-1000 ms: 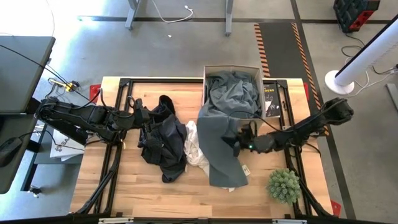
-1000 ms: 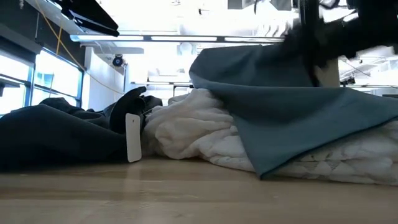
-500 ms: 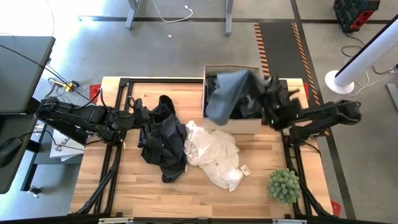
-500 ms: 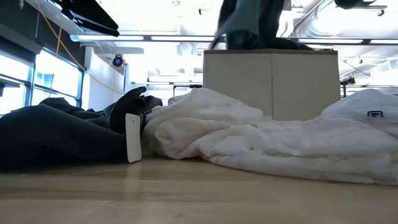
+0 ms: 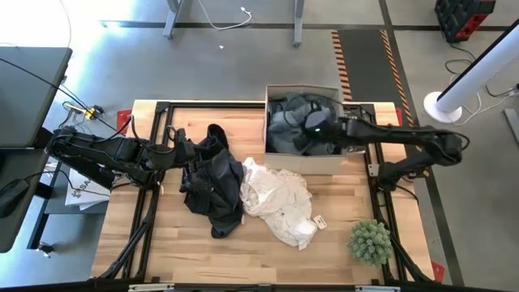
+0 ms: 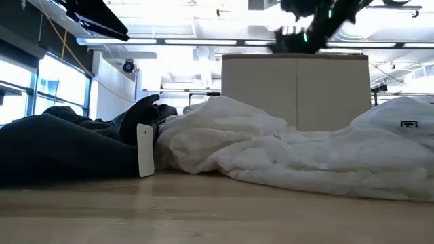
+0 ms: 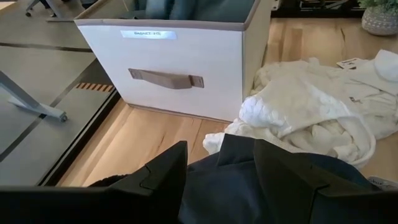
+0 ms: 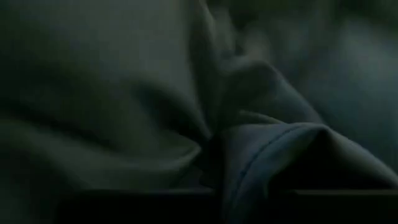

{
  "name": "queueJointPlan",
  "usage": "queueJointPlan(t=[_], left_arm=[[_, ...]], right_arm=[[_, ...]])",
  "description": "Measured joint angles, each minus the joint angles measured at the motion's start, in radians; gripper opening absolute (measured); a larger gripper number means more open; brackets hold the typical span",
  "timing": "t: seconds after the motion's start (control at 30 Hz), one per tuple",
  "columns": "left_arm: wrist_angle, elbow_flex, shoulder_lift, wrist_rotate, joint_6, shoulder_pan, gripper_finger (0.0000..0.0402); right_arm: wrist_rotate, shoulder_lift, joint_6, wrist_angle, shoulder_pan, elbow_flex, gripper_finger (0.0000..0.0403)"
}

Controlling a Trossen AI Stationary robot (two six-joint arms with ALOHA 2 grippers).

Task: Sort clothes
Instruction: Put the gray pants into the laundry organizer

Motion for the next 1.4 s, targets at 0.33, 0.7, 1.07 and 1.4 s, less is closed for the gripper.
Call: queueJointPlan(t=[0.33,0.7,1.07,1.4], left_arm=[[0.000,0.000,0.000,-0.006,0.000,0.001,0.0182],[-0.001,0.000,0.000,-0.007,-0.010,0.001,0.0182],[-0.002,0.000,0.000,-0.008,-0.016,0.001,0.0182],[-0.024,0.000,0.026,-0.007,-0.104,0.000,0.0182]], right_arm=[[-0.098,0.203,-0.080,-0.016,-0.086,0.051,0.0011],[-0.175,0.193,-0.139,-0.647,-0.137,0.645,0.0112],[-0.135,0.197,-0.223,-0.067,-0.076,0.450,0.0117],[-0.255,0.391,-0.129,0.404,-0.146,0.048,0.0117]])
